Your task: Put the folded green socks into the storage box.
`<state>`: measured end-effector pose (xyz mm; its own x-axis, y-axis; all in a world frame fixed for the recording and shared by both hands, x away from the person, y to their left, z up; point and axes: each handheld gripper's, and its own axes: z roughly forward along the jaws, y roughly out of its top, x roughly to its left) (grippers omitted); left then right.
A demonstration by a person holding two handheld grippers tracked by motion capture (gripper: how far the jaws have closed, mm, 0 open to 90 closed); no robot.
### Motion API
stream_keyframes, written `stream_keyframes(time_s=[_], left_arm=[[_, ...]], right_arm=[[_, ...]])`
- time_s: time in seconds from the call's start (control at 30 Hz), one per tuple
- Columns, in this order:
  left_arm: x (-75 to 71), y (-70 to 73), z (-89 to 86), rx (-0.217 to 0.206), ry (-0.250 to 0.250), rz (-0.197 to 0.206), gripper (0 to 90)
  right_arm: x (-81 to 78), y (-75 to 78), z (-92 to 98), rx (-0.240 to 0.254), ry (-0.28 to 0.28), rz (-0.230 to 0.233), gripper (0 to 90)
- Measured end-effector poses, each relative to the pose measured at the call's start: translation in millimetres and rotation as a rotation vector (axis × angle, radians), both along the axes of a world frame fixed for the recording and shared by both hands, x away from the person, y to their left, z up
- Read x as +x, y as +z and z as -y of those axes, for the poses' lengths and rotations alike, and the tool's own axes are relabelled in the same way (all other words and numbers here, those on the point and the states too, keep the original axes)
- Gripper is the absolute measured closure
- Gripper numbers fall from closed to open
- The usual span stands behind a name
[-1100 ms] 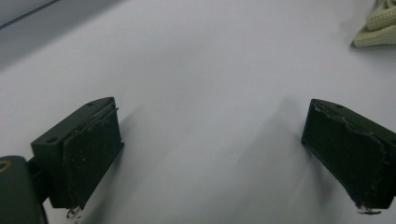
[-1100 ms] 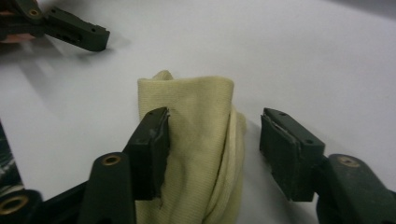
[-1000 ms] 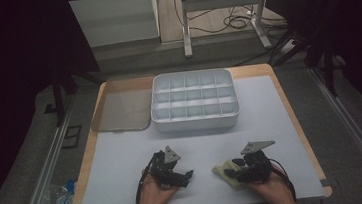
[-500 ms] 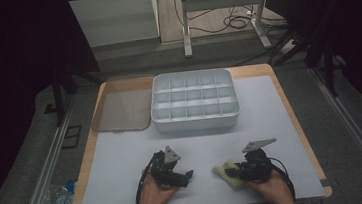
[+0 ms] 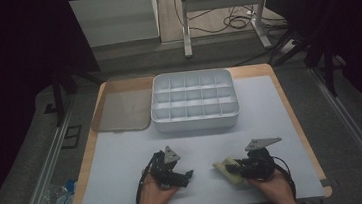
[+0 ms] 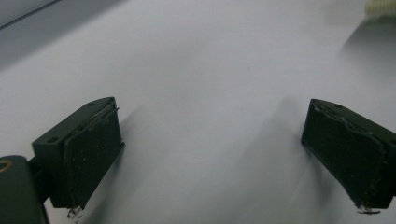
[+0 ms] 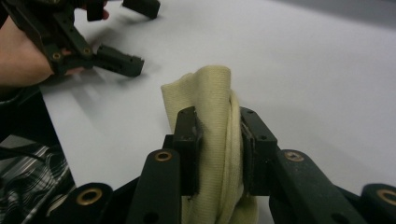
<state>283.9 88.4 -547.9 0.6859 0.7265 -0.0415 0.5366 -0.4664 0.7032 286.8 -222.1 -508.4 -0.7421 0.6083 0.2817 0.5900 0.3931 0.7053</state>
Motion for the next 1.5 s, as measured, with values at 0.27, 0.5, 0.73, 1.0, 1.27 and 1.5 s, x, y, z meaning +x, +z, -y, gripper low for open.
stream_keyframes(time_s=[0.27, 0.5, 0.73, 1.0, 1.27, 1.5], left_arm=[[0.0, 0.1, -0.3, -0.001, 0.000, -0.001, 4.9], [-0.1, 0.1, -0.2, -0.001, 0.000, -0.001, 4.9], [-0.1, 0.0, -0.1, -0.002, 0.002, 0.000, 4.9], [-0.2, -0.1, -0.1, -0.002, 0.002, 0.001, 4.9], [-0.2, -0.1, -0.1, -0.003, 0.003, 0.001, 5.1], [-0.1, -0.1, -0.3, -0.001, 0.002, 0.004, 5.1]], right_arm=[[3.6, 9.2, 3.1, -0.003, -0.009, 0.080, 71.3], [6.5, 17.0, 3.8, -0.009, -0.026, 0.140, 71.1], [12.5, 24.8, 3.3, -0.010, -0.049, 0.194, 71.1], [20.1, 33.8, 0.3, -0.012, -0.065, 0.246, 71.1], [29.1, 38.6, -0.1, -0.011, -0.081, 0.265, 71.0], [35.8, 44.7, 0.7, -0.004, -0.092, 0.281, 71.0]])
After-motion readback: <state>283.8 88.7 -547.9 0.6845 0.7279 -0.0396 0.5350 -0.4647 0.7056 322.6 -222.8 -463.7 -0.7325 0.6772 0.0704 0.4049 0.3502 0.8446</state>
